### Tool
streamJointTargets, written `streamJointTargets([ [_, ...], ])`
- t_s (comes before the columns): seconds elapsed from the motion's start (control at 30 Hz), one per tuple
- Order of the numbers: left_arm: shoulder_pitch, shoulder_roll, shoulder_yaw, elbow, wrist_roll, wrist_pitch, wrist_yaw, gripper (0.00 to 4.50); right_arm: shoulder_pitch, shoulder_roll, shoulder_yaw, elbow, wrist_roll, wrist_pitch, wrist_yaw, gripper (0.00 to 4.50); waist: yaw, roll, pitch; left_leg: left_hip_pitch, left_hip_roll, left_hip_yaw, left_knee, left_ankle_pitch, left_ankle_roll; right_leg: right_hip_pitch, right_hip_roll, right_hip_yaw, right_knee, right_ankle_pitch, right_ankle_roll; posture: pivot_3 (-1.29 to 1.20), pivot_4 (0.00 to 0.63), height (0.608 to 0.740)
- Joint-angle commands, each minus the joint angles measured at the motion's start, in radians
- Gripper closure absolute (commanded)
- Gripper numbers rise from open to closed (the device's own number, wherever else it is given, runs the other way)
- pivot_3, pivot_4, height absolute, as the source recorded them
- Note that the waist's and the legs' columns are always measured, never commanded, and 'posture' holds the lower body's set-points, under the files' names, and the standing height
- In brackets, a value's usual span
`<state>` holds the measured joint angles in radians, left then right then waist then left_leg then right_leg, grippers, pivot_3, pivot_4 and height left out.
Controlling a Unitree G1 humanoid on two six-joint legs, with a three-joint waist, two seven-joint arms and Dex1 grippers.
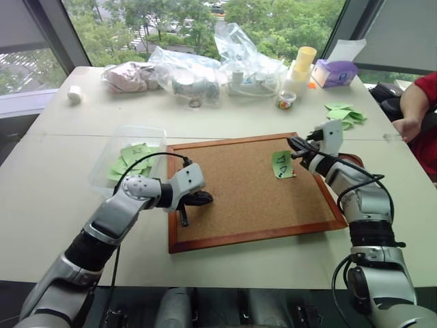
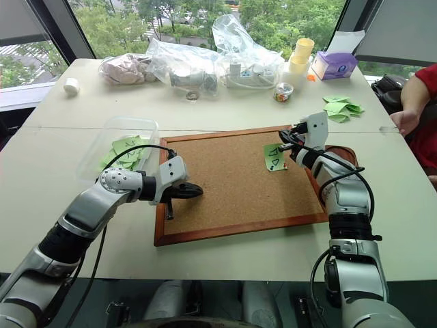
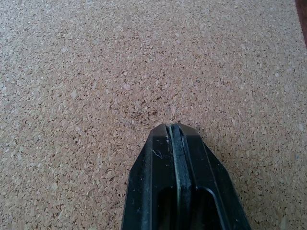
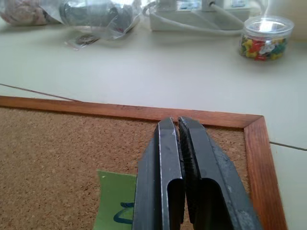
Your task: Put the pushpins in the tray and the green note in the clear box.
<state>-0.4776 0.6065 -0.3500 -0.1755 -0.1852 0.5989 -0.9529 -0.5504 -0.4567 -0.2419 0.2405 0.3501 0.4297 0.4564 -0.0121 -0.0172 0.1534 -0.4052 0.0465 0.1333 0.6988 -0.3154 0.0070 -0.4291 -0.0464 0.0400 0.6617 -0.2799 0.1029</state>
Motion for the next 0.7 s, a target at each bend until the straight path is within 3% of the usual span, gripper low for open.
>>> streamJointTargets([
  [0.03,0.008,-0.003,-0.023,-0.002,0.009,-0.009,-0.020,4.50,0.036,-0.057,-0.095,-0.076,0.004,0.021,-0.069,4.45,0.001,0.000,0.000,0.000,0.000,0.000,0.000,0.000,0.000,0.000,0.000,0.000,0.000,0.000,0.000,0.00,0.150,0.735],
  [0.27,0.007,-0.002,-0.022,0.002,0.008,-0.019,-0.033,4.50,0.124,-0.105,-0.152,-0.077,-0.026,0.087,-0.164,4.45,-0.004,0.003,-0.002,0.001,0.000,0.000,0.000,0.000,0.000,0.000,0.000,0.000,0.000,0.000,0.000,0.00,0.150,0.735],
  [0.53,-0.003,-0.008,-0.029,0.016,0.015,-0.031,-0.048,4.50,0.111,-0.102,-0.136,0.062,-0.071,0.060,-0.209,4.45,-0.004,0.003,-0.002,0.001,0.000,0.001,0.000,0.000,0.000,0.000,0.001,0.001,0.000,0.000,0.000,0.00,0.150,0.735],
  [0.63,-0.004,-0.007,-0.028,0.016,0.017,-0.031,-0.050,4.50,0.104,-0.097,-0.139,0.076,-0.069,0.049,-0.211,3.67,-0.004,0.003,-0.002,0.001,0.000,0.001,0.000,0.000,0.000,0.001,0.001,0.001,0.000,0.000,0.000,0.00,0.150,0.735],
  [0.7,-0.001,-0.003,-0.025,0.013,0.017,-0.031,-0.052,4.50,0.100,-0.098,-0.138,0.083,-0.071,0.046,-0.211,2.62,-0.003,0.003,-0.002,0.001,0.000,0.001,0.000,0.000,0.000,0.001,0.001,0.001,0.000,0.000,0.000,0.00,0.150,0.735],
])
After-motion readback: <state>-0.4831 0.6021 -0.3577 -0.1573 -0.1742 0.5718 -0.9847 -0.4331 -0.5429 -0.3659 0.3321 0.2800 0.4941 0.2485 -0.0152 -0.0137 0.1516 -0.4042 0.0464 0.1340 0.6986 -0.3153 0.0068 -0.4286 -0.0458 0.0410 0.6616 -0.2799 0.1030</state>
